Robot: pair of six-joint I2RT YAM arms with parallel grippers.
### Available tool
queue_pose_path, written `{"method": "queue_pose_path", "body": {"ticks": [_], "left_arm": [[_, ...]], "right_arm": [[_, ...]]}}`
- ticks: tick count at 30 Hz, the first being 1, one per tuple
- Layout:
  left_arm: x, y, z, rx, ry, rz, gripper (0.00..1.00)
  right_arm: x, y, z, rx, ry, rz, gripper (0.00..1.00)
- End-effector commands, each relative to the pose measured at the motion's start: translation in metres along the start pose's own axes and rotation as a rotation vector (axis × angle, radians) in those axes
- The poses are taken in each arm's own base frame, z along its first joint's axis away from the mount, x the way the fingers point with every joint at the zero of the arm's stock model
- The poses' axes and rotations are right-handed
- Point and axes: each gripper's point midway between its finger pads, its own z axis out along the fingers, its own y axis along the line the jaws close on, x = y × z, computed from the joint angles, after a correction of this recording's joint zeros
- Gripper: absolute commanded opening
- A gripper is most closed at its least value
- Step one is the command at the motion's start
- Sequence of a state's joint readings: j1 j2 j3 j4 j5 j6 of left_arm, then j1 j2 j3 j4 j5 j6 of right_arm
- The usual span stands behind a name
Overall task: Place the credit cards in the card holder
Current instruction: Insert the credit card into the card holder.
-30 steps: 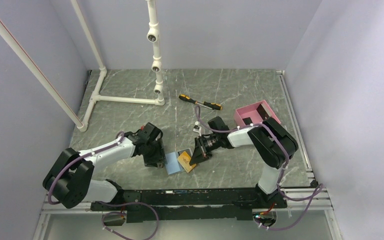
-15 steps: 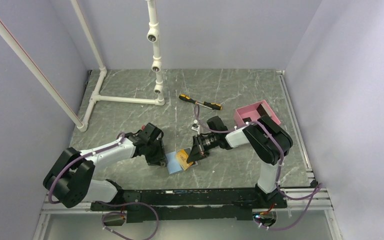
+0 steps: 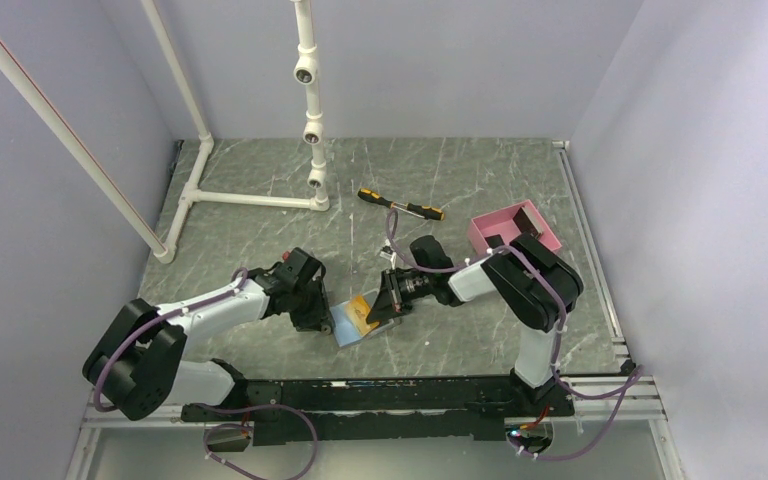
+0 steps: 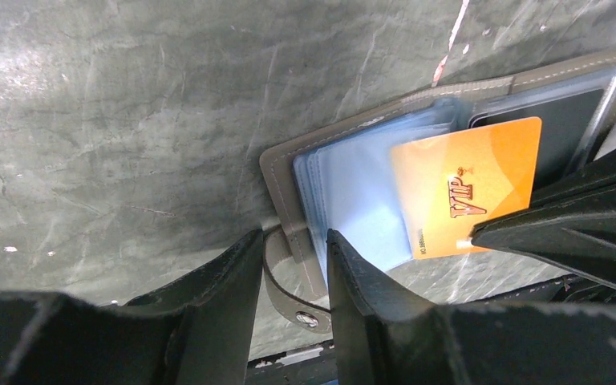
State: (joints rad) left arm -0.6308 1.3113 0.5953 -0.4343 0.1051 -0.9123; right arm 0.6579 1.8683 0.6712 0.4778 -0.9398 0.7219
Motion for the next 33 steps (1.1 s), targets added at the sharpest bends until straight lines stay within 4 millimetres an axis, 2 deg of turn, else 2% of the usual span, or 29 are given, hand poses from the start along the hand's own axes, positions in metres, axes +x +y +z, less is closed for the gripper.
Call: {"method": "queue_pose_path", "body": {"ticks": [1, 6, 13, 27, 33], "left_arm": [[0.012, 0.024, 0.008, -0.081, 0.015, -0.001, 0.41], [0.011, 0.028, 0.008, -0.103, 0.010, 0.007, 0.41], [0.011, 0.029, 0.008, -0.107, 0.012, 0.011, 0.40], [0.014, 0.022, 0.012, -0.067, 0.025, -0.002, 0.37], [0.014, 0.021, 0.011, -0.067, 0.022, 0.001, 0.37]], "right_arm": [[-0.009, -0.003, 0.002, 0.045, -0.034, -0.097, 0.00], [-0.007, -0.007, -0.005, 0.092, -0.014, -0.118, 0.00], [-0.009, -0.008, -0.005, 0.109, 0.007, -0.157, 0.00], [-0.015, 0.005, 0.008, 0.034, -0.108, -0.100, 0.00], [-0.013, 0.003, 0.008, 0.035, -0.127, -0.069, 0.00]]}}
